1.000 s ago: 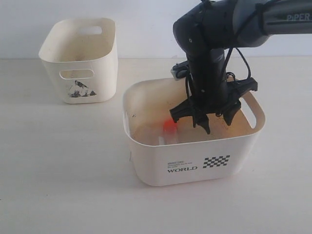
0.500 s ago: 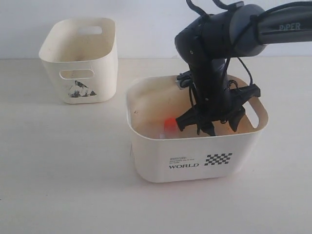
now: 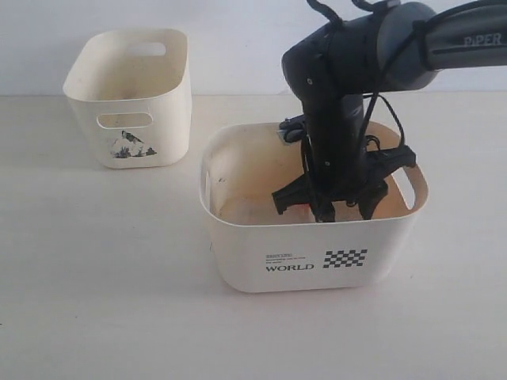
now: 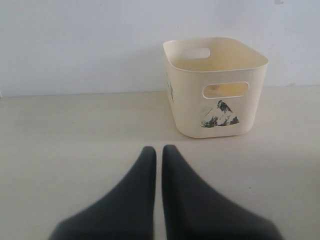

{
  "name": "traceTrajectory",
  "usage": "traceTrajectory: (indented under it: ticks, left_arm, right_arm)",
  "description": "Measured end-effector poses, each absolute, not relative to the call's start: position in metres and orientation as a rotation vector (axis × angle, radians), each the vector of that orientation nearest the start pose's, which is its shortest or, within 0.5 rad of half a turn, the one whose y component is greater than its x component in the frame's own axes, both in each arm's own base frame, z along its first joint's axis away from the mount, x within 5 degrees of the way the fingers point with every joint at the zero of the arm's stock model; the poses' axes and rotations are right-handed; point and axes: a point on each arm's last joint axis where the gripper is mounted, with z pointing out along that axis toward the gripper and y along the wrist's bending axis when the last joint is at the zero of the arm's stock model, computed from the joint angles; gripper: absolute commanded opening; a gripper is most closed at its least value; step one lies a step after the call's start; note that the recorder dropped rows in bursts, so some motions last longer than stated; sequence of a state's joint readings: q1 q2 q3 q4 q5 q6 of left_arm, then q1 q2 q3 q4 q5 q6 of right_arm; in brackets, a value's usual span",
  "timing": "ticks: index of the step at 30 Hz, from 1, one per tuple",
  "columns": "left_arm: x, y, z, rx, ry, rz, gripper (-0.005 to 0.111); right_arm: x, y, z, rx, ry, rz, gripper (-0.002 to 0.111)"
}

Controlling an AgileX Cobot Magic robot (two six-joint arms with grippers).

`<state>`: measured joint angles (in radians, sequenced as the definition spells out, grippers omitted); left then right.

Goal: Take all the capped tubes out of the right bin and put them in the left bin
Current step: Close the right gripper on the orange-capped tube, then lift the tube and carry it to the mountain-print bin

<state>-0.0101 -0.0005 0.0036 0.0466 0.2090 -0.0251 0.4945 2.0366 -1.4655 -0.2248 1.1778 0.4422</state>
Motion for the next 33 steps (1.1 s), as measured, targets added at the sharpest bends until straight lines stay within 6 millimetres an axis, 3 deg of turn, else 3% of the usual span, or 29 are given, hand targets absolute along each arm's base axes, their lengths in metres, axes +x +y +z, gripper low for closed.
traceTrajectory:
  ticks: [8, 15, 21, 23, 27, 33]
  left_arm:
    - [0.056, 0.0, 0.193, 0.019, 1.695, 0.016, 0.004]
    - [0.056, 0.0, 0.193, 0.019, 1.695, 0.016, 0.004]
    - [0.056, 0.0, 0.193, 0.019, 1.695, 0.016, 0.004]
    - [0.056, 0.0, 0.193, 0.019, 1.695, 0.016, 0.004]
    - [0.056, 0.0, 0.193, 0.019, 1.695, 0.016, 0.004]
    - [0.056, 0.0, 0.193, 0.019, 1.695, 0.016, 0.004]
  right_arm:
    - [0.352, 0.177, 0.17, -0.205, 3.072, -0.197, 0.046]
    - [0.354, 0.179, 0.139, -0.207, 3.138, -0.227, 0.046]
    - [0.357, 0.181, 0.136, -0.208, 3.118, -0.203, 0.045]
    - [0.357, 0.181, 0.135, -0.208, 3.116, -0.201, 0.037]
    - [0.357, 0.182, 0.134, -0.205, 3.116, -0.2, 0.0]
    - [0.357, 0.182, 0.134, -0.205, 3.116, -0.2, 0.0]
